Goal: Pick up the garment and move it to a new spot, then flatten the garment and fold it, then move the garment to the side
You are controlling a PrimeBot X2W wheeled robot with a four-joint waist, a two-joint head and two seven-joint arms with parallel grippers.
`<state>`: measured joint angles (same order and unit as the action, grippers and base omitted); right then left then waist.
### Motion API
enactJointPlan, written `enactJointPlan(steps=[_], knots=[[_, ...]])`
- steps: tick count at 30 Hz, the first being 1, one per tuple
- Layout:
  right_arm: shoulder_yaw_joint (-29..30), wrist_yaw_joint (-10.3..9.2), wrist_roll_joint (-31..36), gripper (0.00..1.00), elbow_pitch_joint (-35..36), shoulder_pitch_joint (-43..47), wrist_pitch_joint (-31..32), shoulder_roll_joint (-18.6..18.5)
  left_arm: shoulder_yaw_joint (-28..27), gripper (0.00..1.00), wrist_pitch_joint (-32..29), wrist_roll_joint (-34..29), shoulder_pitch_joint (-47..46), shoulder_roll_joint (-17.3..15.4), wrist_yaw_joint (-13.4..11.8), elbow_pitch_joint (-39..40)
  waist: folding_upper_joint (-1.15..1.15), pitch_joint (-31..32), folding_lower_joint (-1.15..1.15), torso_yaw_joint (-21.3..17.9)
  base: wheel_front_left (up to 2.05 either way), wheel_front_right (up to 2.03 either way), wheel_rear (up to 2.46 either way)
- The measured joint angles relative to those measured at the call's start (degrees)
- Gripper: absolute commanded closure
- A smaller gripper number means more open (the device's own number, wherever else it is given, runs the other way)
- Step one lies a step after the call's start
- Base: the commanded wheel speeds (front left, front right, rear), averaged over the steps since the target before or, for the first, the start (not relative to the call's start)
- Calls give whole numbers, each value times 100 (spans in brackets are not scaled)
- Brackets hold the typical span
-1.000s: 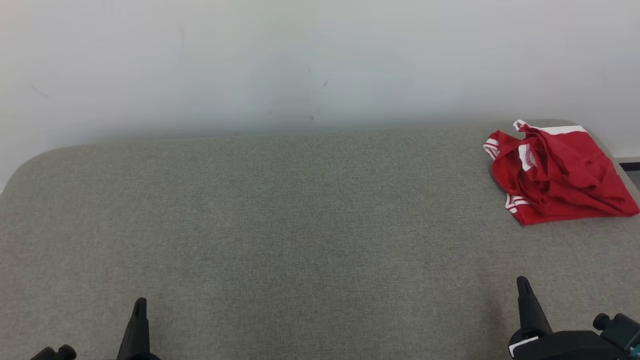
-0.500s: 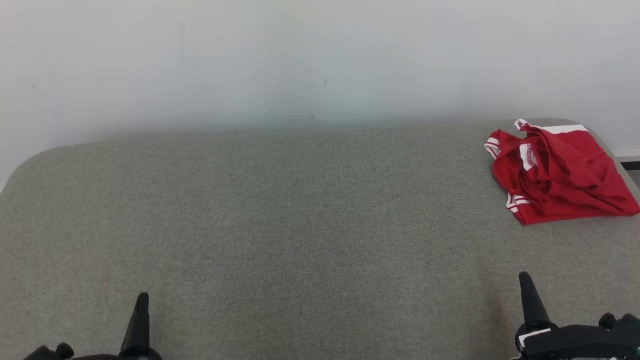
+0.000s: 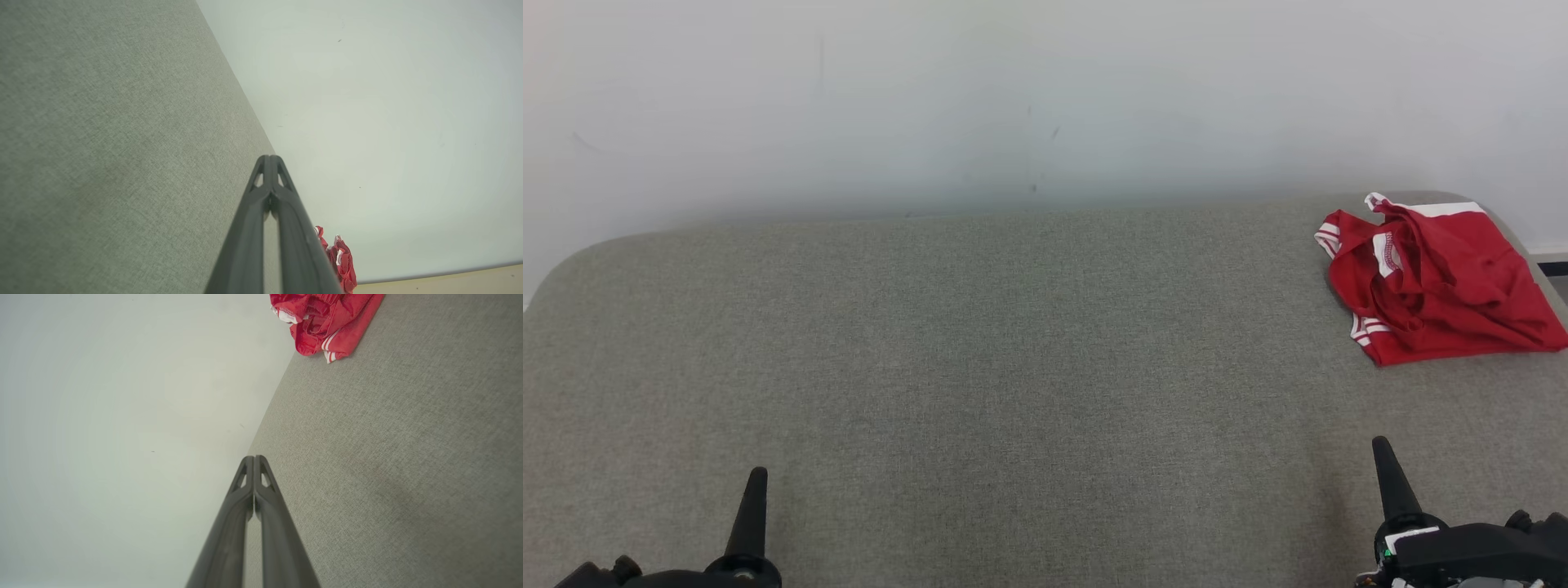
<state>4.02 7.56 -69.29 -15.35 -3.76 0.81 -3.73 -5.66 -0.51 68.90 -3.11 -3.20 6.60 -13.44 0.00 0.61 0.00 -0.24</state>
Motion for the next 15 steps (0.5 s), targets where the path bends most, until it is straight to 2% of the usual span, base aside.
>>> enactJointPlan(steps=[15], knots=[[77, 0, -711, 100, 47, -81, 177, 25, -29, 100, -186, 719, -84, 12, 31, -23, 0, -21, 0, 6, 0, 0, 0]])
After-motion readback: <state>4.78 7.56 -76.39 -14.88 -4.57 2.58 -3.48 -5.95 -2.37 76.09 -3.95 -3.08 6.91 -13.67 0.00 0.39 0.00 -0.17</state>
